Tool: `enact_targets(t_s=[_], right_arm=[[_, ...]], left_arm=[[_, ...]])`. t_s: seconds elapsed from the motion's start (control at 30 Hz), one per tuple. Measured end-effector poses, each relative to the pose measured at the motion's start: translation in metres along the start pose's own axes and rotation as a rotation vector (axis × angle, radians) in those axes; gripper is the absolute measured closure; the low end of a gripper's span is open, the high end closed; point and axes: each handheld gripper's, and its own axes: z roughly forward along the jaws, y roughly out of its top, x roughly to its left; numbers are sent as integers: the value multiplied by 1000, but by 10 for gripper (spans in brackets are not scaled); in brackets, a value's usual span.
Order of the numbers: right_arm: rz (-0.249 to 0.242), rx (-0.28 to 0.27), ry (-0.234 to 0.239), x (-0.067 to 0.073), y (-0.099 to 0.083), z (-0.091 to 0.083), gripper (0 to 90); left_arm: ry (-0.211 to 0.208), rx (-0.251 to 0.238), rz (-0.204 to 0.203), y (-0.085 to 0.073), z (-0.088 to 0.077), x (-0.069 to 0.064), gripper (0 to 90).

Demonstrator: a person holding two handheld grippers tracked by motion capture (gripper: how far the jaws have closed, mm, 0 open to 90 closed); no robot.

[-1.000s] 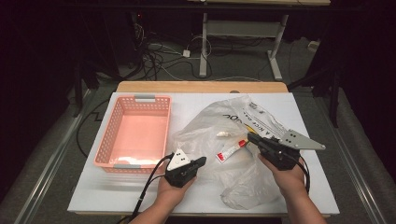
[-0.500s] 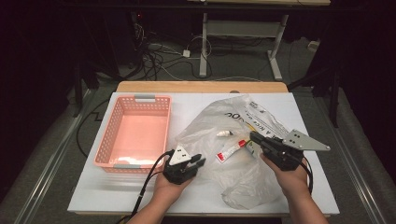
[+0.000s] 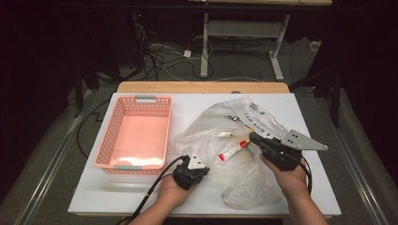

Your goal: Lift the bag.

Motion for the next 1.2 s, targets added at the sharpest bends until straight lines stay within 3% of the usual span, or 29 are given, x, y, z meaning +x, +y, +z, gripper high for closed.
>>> enact_targets(t_s=[0.07,0.23,0.33,0.5,0.73,1.03,1.2], right_arm=[[-2,-1,-1,0,0,-1,900],[-14,-16,-7,1,0,-3,900],[-11,-19,-8,3,0,-4,900],[-18,-40,-23,2,1,-7,900],[-13,-86,-62,3,5,-10,900],[-12,-137,-91,4,13,-3,900],[-26,-165,-99,7,21,1,900]], left_arm=[[-4,-27,4,-2,-3,0,886],[26,-198,-5,-7,-17,0,886],[50,-281,-49,-1,-23,3,885],[88,-346,-57,5,-33,5,885],[151,-433,-17,21,-51,7,885],[206,-633,-10,50,-72,16,884],[237,-701,51,67,-77,15,884]])
